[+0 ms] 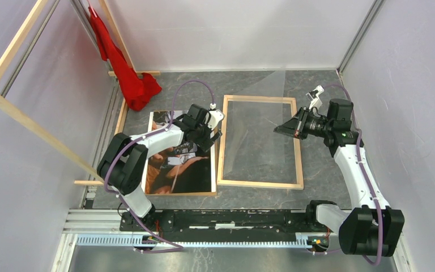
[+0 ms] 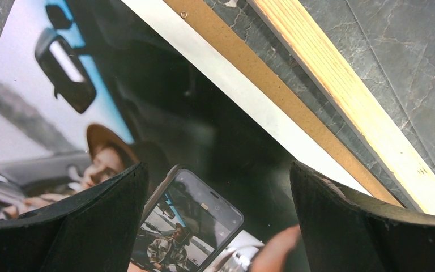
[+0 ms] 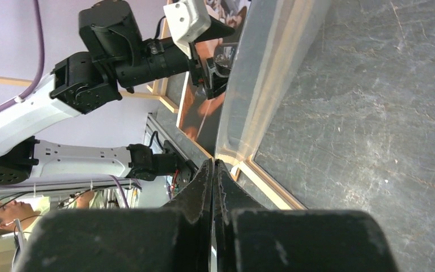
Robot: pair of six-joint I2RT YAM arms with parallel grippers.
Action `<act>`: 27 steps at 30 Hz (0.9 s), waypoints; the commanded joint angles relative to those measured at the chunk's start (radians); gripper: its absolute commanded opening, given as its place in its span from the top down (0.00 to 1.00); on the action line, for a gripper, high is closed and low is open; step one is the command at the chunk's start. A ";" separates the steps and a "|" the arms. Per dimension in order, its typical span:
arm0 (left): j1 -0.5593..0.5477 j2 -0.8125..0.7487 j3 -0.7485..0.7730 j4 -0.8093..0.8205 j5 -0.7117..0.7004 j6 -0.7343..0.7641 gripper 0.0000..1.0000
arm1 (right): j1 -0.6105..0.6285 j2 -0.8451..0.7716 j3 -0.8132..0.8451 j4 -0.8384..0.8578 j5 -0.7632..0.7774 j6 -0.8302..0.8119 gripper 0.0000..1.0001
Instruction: Put the photo into the frame
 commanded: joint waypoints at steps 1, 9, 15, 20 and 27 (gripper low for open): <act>0.003 -0.028 0.032 -0.002 0.009 0.015 0.00 | -0.003 -0.026 0.017 0.124 -0.075 0.039 1.00; 0.004 -0.035 0.033 -0.013 0.003 0.011 0.00 | 0.004 -0.059 -0.024 0.298 -0.134 0.143 1.00; 0.049 -0.046 0.068 -0.040 0.017 -0.010 0.00 | 0.024 -0.062 0.018 0.367 -0.155 0.178 1.00; 0.120 -0.053 0.101 -0.045 0.005 -0.027 0.00 | 0.055 -0.073 0.025 0.438 -0.179 0.195 1.00; 0.155 -0.054 0.102 -0.049 -0.007 -0.019 0.00 | 0.125 -0.119 0.006 0.414 -0.200 0.106 1.00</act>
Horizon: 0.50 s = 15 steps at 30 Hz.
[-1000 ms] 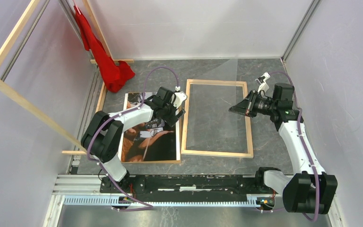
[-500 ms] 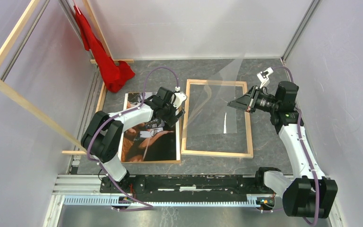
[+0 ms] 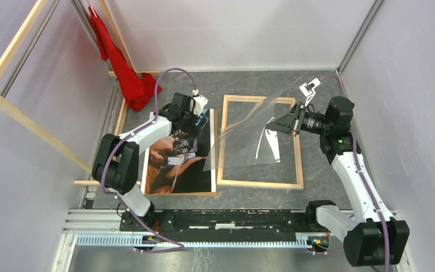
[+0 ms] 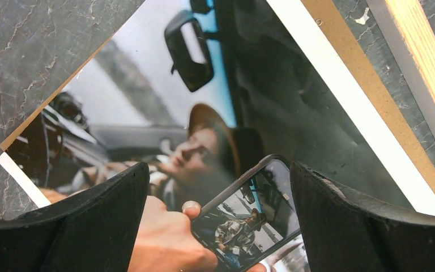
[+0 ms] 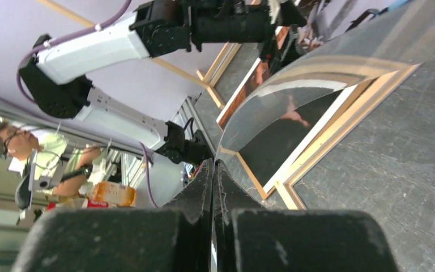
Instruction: Put the photo into the frame
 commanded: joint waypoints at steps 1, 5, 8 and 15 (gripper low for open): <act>-0.003 -0.033 0.028 -0.005 0.004 -0.019 0.00 | 0.037 -0.053 0.027 0.028 -0.028 -0.093 1.00; -0.003 -0.028 0.032 -0.017 0.013 -0.020 0.00 | 0.051 -0.071 -0.031 -0.051 -0.002 -0.144 1.00; -0.003 -0.032 0.032 -0.019 0.017 -0.017 0.00 | 0.053 -0.064 -0.033 -0.288 0.085 -0.315 1.00; -0.003 -0.034 0.044 -0.026 0.020 -0.004 0.00 | 0.053 -0.133 -0.126 -0.510 0.229 -0.416 0.79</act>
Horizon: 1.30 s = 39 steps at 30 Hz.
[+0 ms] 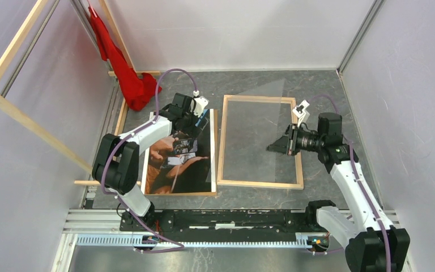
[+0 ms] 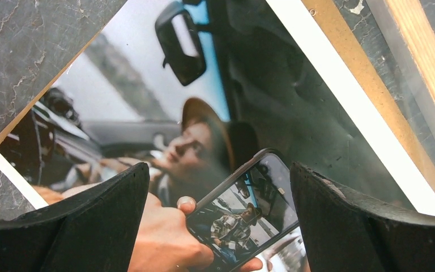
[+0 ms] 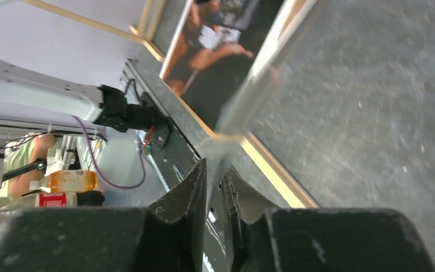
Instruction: Put the photo into the frame
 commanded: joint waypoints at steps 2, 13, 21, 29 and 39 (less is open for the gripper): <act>-0.004 -0.034 0.044 -0.003 0.019 0.001 0.00 | 0.004 -0.087 -0.099 -0.192 0.144 -0.110 0.74; -0.018 -0.026 0.034 -0.005 0.026 0.016 0.00 | 0.003 -0.021 -0.226 -0.122 0.391 -0.060 0.29; -0.018 -0.025 0.002 0.017 -0.001 0.045 0.00 | 0.001 0.080 -0.307 0.052 0.445 0.029 0.22; -0.033 -0.009 -0.061 0.077 0.006 0.037 0.00 | 0.001 0.166 -0.420 0.287 0.390 0.144 0.27; -0.058 0.024 -0.087 0.122 0.001 0.037 0.00 | 0.004 0.289 -0.538 0.545 0.325 0.281 0.35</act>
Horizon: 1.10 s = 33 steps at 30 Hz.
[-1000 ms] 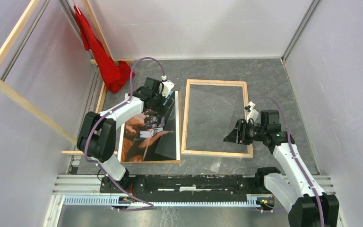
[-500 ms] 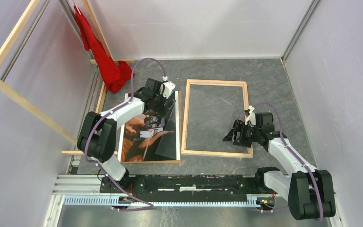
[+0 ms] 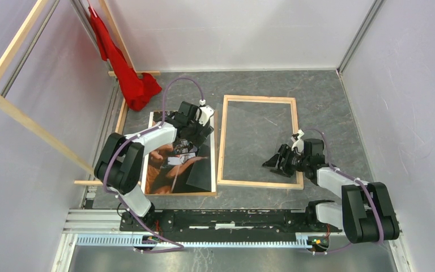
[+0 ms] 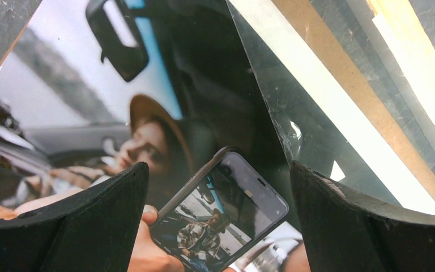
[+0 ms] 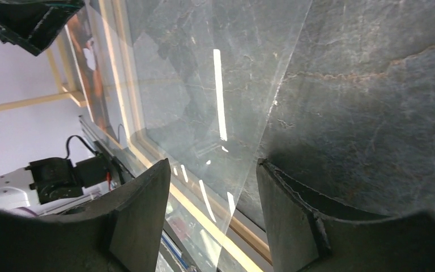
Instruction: Put the photo into the frame
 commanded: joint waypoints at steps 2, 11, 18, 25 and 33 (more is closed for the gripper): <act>-0.003 0.018 0.001 0.062 0.002 0.037 0.00 | 0.007 0.038 -0.088 0.160 0.021 0.090 0.36; -0.009 0.033 -0.008 0.062 0.001 0.040 0.00 | 0.010 0.027 -0.166 0.420 0.022 0.244 0.40; -0.017 0.038 -0.009 0.060 0.002 0.047 0.00 | 0.016 0.003 -0.205 0.600 0.022 0.361 0.46; -0.024 0.032 -0.012 0.056 0.003 0.051 0.00 | 0.025 0.010 -0.191 0.630 0.040 0.368 0.51; -0.032 0.045 -0.005 0.039 -0.001 0.057 0.00 | 0.029 0.015 -0.169 0.671 0.056 0.377 0.59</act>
